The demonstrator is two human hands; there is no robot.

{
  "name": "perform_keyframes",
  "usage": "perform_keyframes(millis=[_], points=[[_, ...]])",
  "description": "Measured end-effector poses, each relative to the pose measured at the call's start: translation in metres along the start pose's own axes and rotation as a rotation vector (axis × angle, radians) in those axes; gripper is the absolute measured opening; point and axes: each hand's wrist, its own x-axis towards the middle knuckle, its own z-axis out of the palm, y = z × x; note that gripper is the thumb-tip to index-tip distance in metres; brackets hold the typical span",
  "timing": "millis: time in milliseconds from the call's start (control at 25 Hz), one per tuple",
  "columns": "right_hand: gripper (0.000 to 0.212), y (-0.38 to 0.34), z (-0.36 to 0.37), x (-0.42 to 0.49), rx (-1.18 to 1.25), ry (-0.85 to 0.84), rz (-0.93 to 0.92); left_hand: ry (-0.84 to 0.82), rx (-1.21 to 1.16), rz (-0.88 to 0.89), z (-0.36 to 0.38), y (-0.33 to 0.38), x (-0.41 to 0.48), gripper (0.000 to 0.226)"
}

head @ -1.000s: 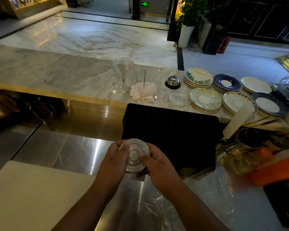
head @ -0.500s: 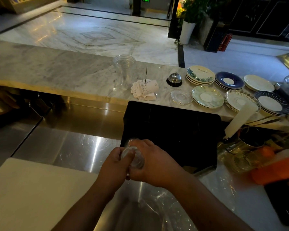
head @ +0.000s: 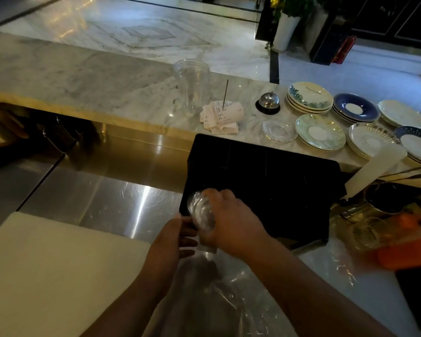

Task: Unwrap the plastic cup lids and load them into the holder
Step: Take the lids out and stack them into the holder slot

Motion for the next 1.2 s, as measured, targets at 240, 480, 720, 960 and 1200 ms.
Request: perform_keyframes(millis=[240, 480, 720, 960, 1200], points=[[0.102, 0.009, 0.008, 0.043, -0.210, -0.005, -0.068, -0.012, 1.368, 0.266, -0.032, -0.130, -0.015, 0.076], [0.106, 0.012, 0.039, 0.064, -0.340, 0.064, -0.102, -0.129, 1.552, 0.278, -0.035, -0.171, -0.015, 0.092], [0.099, 0.011, 0.053, 0.075, -0.460, 0.123, -0.131, -0.123, 1.563, 0.297, -0.041, -0.187, -0.011, 0.094], [0.103, 0.002, 0.062, 0.077, -0.546, 0.040, -0.047, -0.129, 1.589, 0.289, -0.042, -0.180, -0.010, 0.096], [0.098, 0.002, 0.077, 0.080, -0.583, 0.053, -0.046, -0.153, 1.558, 0.282, -0.042, -0.177, -0.010, 0.093]])
